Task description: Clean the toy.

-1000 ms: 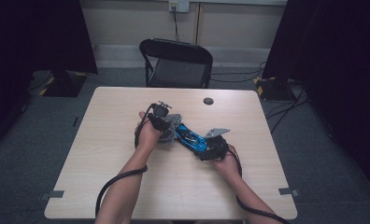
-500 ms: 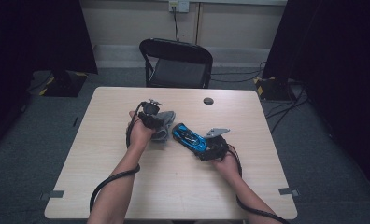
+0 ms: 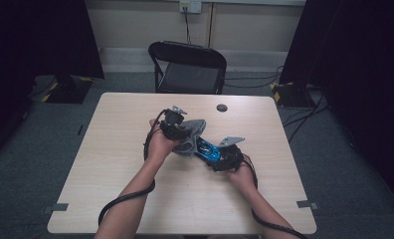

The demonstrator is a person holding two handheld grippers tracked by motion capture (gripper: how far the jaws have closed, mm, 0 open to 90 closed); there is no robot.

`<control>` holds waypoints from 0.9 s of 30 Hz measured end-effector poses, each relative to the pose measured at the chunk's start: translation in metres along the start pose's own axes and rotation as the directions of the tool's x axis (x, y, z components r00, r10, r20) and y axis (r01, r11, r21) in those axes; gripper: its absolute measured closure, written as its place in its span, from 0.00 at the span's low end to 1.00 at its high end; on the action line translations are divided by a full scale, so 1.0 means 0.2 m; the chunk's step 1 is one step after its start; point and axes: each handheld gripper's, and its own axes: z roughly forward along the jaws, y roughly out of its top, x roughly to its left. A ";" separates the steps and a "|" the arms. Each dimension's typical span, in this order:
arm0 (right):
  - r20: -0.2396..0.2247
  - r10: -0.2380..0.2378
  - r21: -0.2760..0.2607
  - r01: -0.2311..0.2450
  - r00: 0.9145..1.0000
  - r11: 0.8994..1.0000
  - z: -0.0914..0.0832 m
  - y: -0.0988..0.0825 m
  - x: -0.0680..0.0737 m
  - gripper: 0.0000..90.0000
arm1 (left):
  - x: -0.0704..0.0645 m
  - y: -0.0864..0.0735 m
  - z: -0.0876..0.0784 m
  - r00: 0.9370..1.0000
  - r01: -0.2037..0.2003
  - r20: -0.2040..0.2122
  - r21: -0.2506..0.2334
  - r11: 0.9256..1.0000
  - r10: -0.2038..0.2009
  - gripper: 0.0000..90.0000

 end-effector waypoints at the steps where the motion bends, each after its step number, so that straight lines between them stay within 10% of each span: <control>1: 0.000 0.000 0.000 0.000 1.000 1.000 0.00 0.00 0.00 0.26 | -0.02 0.00 0.01 1.000 -0.004 0.002 -0.002 1.000 0.004 0.84; 16: 0.000 0.000 0.000 0.000 1.000 1.000 0.00 0.00 0.00 0.26 | -0.23 -0.01 0.15 0.992 -0.121 0.031 0.042 0.992 0.119 0.84; 27: 0.001 0.002 0.000 -0.002 1.000 1.000 0.00 0.00 0.00 0.26 | -0.39 -0.01 0.27 0.975 -0.222 0.046 0.102 0.970 0.219 0.85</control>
